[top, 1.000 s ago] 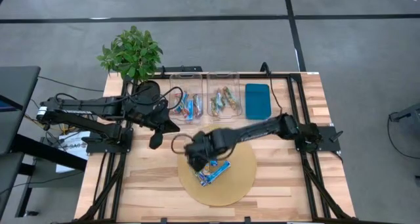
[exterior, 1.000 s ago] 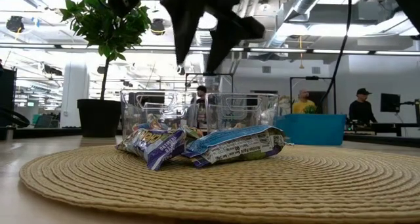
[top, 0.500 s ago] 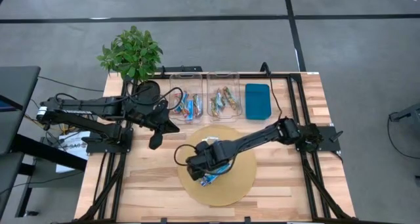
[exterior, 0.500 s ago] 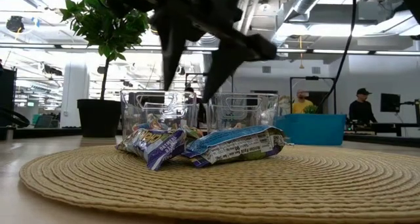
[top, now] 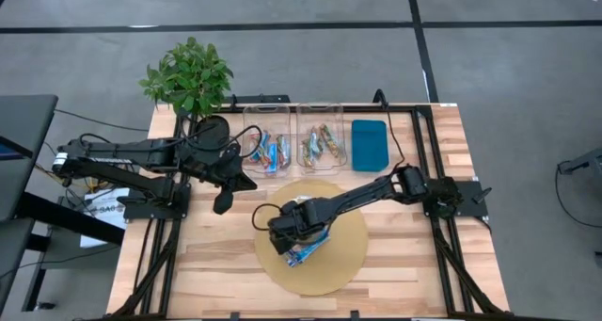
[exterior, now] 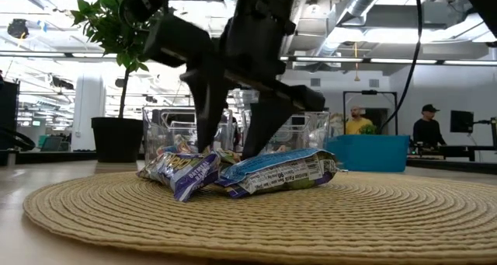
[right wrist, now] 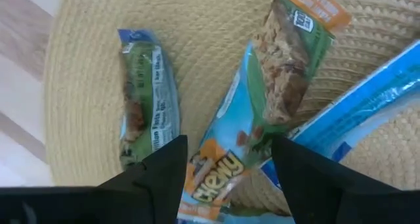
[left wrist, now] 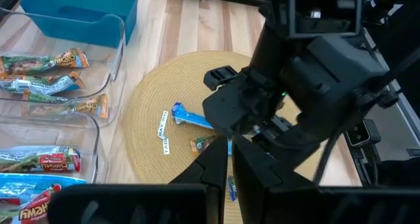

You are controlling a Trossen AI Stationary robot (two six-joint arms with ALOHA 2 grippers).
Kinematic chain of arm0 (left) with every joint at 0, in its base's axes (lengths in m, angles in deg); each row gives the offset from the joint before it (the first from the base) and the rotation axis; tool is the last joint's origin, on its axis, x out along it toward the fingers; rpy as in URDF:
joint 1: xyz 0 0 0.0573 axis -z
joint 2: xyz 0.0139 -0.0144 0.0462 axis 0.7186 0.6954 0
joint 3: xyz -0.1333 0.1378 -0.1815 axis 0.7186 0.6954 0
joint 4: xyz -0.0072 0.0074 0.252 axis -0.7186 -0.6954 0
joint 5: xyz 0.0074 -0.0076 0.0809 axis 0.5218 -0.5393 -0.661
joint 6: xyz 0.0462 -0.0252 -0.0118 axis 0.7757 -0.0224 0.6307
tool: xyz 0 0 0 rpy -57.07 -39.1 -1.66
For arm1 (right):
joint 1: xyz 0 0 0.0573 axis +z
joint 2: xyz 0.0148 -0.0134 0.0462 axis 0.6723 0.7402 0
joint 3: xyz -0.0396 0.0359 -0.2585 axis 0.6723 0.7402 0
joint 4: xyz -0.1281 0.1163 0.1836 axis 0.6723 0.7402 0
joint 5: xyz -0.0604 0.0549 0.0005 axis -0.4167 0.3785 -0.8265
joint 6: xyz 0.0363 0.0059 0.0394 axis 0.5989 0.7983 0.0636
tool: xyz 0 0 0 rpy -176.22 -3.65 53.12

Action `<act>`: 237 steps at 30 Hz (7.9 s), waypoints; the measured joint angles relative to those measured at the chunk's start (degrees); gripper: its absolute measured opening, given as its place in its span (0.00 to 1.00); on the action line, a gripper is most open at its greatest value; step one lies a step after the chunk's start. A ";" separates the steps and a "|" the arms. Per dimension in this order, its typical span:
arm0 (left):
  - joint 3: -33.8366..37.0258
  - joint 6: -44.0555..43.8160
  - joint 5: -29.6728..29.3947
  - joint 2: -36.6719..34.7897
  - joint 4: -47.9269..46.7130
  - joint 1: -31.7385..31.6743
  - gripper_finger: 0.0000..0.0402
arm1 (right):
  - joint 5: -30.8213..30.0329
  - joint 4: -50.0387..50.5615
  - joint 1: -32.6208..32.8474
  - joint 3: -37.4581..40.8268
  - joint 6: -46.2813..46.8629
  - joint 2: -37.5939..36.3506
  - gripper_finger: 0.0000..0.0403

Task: Pick and place Granola Bars by type
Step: Put the yellow granola bar into the right transparent bin, then put the bottom right blue granola bar into the blue bin, then put the top blue granola bar into the blue bin

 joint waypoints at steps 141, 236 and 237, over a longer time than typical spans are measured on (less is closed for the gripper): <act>-0.02 -37.21 -8.65 16.68 10.22 6.80 0.04 | 1.27 -26.19 3.41 45.49 -85.79 -28.46 0.48; -0.17 -27.45 -9.30 16.68 19.83 7.08 0.04 | -7.31 6.27 -32.52 39.68 -41.67 -48.19 0.48; -0.17 -27.47 -9.66 16.65 19.82 7.08 0.04 | -6.26 4.99 -31.39 39.68 -42.08 -48.85 0.49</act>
